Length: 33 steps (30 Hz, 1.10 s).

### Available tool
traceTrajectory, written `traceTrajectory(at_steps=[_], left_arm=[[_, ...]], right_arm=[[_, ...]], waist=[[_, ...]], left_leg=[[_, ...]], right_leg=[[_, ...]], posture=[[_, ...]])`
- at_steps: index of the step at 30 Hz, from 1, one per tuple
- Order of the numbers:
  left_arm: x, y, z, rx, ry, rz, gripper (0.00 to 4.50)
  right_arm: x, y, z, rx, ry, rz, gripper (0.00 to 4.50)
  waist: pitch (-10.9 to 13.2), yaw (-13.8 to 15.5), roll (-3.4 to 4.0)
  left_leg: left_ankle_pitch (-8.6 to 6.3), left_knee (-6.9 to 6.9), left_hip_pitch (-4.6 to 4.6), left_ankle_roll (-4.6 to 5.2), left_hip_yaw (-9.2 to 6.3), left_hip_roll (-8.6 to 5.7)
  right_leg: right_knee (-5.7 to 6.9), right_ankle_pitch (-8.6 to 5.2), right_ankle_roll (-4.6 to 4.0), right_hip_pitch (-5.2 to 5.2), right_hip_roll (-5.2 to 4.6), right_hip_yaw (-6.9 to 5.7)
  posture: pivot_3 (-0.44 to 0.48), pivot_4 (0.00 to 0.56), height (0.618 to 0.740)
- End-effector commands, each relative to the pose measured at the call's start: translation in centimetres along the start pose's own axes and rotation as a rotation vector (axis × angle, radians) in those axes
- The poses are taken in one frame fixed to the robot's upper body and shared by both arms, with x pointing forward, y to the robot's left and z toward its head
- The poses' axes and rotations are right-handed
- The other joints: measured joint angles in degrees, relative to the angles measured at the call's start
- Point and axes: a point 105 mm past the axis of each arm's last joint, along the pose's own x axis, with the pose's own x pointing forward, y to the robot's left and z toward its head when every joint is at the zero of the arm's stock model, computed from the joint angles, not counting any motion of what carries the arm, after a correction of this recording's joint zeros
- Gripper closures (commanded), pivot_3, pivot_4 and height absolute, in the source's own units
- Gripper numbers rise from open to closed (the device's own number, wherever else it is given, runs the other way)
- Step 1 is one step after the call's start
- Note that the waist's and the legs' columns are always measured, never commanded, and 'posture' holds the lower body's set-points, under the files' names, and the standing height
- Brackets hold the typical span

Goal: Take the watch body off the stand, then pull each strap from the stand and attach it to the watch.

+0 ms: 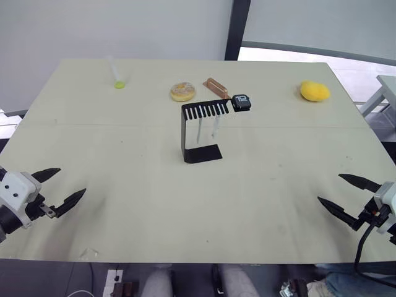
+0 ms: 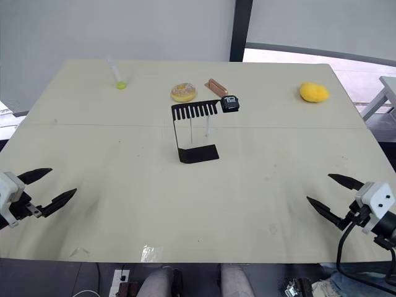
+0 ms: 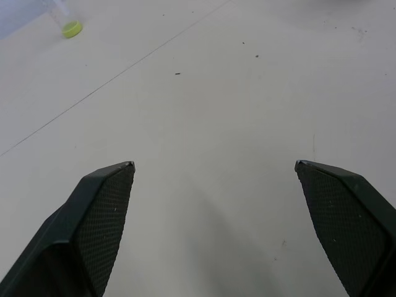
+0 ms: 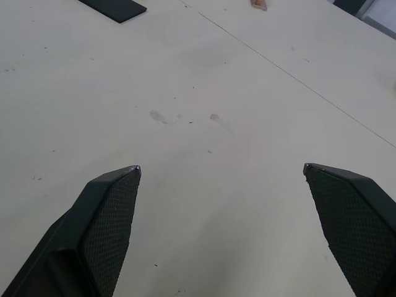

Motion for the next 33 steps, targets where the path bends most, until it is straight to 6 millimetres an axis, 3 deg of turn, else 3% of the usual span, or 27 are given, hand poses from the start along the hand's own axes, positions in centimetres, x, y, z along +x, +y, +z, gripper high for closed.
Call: traceTrajectory(at_steps=[1, 6, 11, 16, 22, 33], left_arm=[[-0.1, -0.1, 1.2, -0.017, -0.036, -0.02, 0.02], [0.4, -2.3, 3.0, -0.123, -0.138, -0.153, 0.02], [1.3, -4.2, 5.8, -0.172, -0.246, -0.237, 0.02], [2.2, -5.6, 9.6, -0.189, -0.36, -0.324, 0.02], [3.6, -7.3, 13.5, -0.177, -0.457, -0.413, 0.02], [5.6, -7.8, 17.1, -0.193, -0.574, -0.447, 0.02]], right_arm=[[0.2, 0.0, 1.2, -0.029, -0.032, -0.003, 0.0], [2.6, 1.2, 2.8, 0.053, -0.121, -0.02, 0.0], [5.0, 2.3, 6.4, 0.129, -0.253, -0.057, 0.0], [7.2, 3.1, 10.9, 0.238, -0.393, -0.159, 0.0], [10.1, 6.0, 17.6, 0.306, -0.537, -0.166, 0.0], [14.5, 7.0, 21.9, 0.366, -0.421, -0.239, 0.0]], waist=[[0.0, 0.0, 0.0], [0.0, -0.1, -0.04], [0.0, 0.0, 0.04], [0.0, 0.0, 0.03], [0.0, -0.1, 0.05], [0.0, -0.3, 0.05]], left_leg=[[0.0, 0.0, 0.0, 0.0, 0.0, 0.0], [0.0, 0.04, 0.0, -0.01, -0.02, 0.03], [0.01, 0.05, -0.01, -0.03, -0.04, 0.02], [0.02, 0.11, -0.06, -0.04, -0.08, 0.01], [0.08, 0.12, -0.1, -0.15, -0.13, -0.01], [0.23, 0.17, -0.19, -0.4, -0.14, 0.0]], right_leg=[[0.0, 0.0, 0.0, 0.0, 0.0, 0.0], [0.12, 0.0, 0.0, -0.01, 0.0, -0.01], [0.2, 0.0, 0.0, -0.04, 0.0, 0.0], [0.21, 0.0, 0.0, -0.04, 0.0, -0.02], [0.3, 0.0, 0.0, -0.15, 0.02, -0.03], [0.35, -0.01, -0.02, -0.27, 0.06, -0.03]], posture=[[0.0, 0.15, 0.74], [0.0, 0.15, 0.74], [0.0, 0.15, 0.74], [0.0, 0.15, 0.74], [0.0, 0.15, 0.74], [0.0, 0.15, 0.74]])
